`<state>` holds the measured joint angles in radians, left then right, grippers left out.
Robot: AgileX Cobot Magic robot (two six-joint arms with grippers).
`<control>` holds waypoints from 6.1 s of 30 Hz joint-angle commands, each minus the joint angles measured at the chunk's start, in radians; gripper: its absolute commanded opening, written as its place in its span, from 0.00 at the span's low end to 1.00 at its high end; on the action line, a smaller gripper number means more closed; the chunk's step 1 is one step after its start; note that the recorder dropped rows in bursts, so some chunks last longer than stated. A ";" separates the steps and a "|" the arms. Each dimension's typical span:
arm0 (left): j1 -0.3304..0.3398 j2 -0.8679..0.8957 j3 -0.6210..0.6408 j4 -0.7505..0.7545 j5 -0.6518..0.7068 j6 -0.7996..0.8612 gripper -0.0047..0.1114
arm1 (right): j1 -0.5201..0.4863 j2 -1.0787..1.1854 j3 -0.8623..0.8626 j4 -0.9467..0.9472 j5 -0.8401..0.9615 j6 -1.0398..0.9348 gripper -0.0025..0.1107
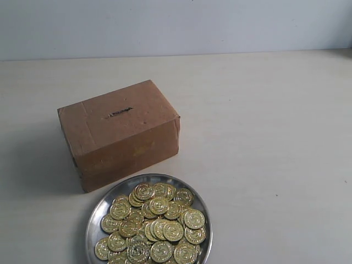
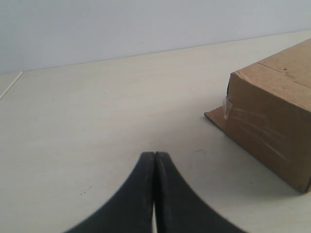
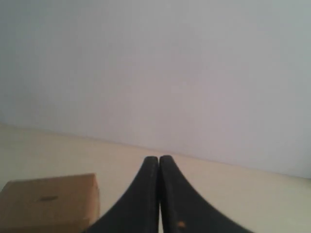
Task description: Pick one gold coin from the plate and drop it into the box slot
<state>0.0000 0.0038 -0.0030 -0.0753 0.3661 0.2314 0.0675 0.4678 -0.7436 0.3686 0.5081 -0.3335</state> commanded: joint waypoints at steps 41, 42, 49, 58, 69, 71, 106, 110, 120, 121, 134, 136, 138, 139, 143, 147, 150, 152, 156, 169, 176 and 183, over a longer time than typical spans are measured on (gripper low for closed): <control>0.001 -0.004 0.003 -0.012 -0.010 0.000 0.04 | 0.654 1.195 -0.171 0.128 0.115 -0.602 0.17; 0.001 -0.004 0.003 -0.012 -0.010 0.000 0.04 | 0.654 1.197 -0.171 0.128 0.111 -0.602 0.22; 0.001 -0.004 0.003 -0.012 -0.010 0.000 0.04 | 0.654 1.239 -0.171 0.195 0.100 -0.609 0.45; 0.001 -0.004 0.003 -0.012 -0.010 0.000 0.04 | 0.659 1.286 -0.171 0.209 0.085 -0.759 0.45; 0.001 -0.004 0.003 -0.012 -0.008 0.000 0.04 | 0.672 1.292 -0.171 0.185 -0.013 -0.725 0.45; 0.001 -0.004 0.003 -0.012 -0.008 0.000 0.04 | 0.672 1.292 -0.171 0.149 -0.006 -0.679 0.45; -0.002 -0.004 0.003 -0.012 -0.008 0.000 0.04 | 0.669 1.313 -0.171 -0.300 0.071 -0.333 0.53; -0.002 -0.004 0.003 -0.012 -0.008 0.000 0.04 | 0.669 1.361 -0.183 -0.300 0.075 -0.326 0.53; -0.002 -0.004 0.003 -0.012 -0.008 0.000 0.04 | 0.669 1.371 -0.226 -0.273 0.134 -0.293 0.52; -0.002 -0.004 0.003 -0.012 -0.008 0.000 0.04 | 0.669 1.371 -0.226 -0.271 0.138 -0.293 0.51; -0.002 -0.004 0.003 -0.012 -0.008 0.000 0.04 | 0.669 1.373 -0.226 -0.267 0.168 -0.292 0.51; -0.002 -0.004 0.003 -0.012 -0.008 0.000 0.04 | 0.669 1.373 -0.226 -0.244 0.175 -0.287 0.51; -0.002 -0.004 0.003 -0.012 -0.008 0.000 0.04 | 0.669 1.373 -0.226 -0.244 0.173 -0.287 0.51; -0.002 -0.004 0.003 -0.012 -0.008 0.000 0.04 | 0.669 1.373 -0.226 -0.244 0.168 -0.287 0.51; -0.002 -0.004 0.003 -0.012 -0.008 0.000 0.04 | 0.669 1.380 -0.226 -0.244 0.157 -0.287 0.51; -0.002 -0.004 0.003 -0.012 -0.008 0.000 0.04 | 0.669 1.407 -0.229 -0.244 0.152 -0.287 0.51; -0.002 -0.004 0.003 -0.012 -0.008 0.000 0.04 | 0.669 1.406 -0.229 -0.246 0.152 -0.287 0.49; -0.002 -0.004 0.003 -0.012 -0.008 0.000 0.04 | 0.669 1.406 -0.229 -0.248 0.152 -0.287 0.49; -0.002 -0.004 0.003 -0.012 -0.008 0.000 0.04 | 0.669 1.406 -0.229 -0.248 0.153 -0.285 0.49; -0.002 -0.004 0.003 -0.012 -0.008 0.000 0.04 | 0.669 1.406 -0.229 -0.248 0.158 -0.282 0.30; -0.002 -0.004 0.003 -0.012 -0.008 0.000 0.04 | 0.669 1.404 -0.235 -0.248 0.169 -0.284 0.28; -0.002 -0.004 0.003 -0.012 -0.008 0.000 0.04 | 0.669 1.400 -0.317 -0.239 0.275 -0.284 0.26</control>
<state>0.0000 0.0038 -0.0030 -0.0753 0.3661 0.2314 0.7354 1.8744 -1.0408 0.1236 0.7587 -0.6127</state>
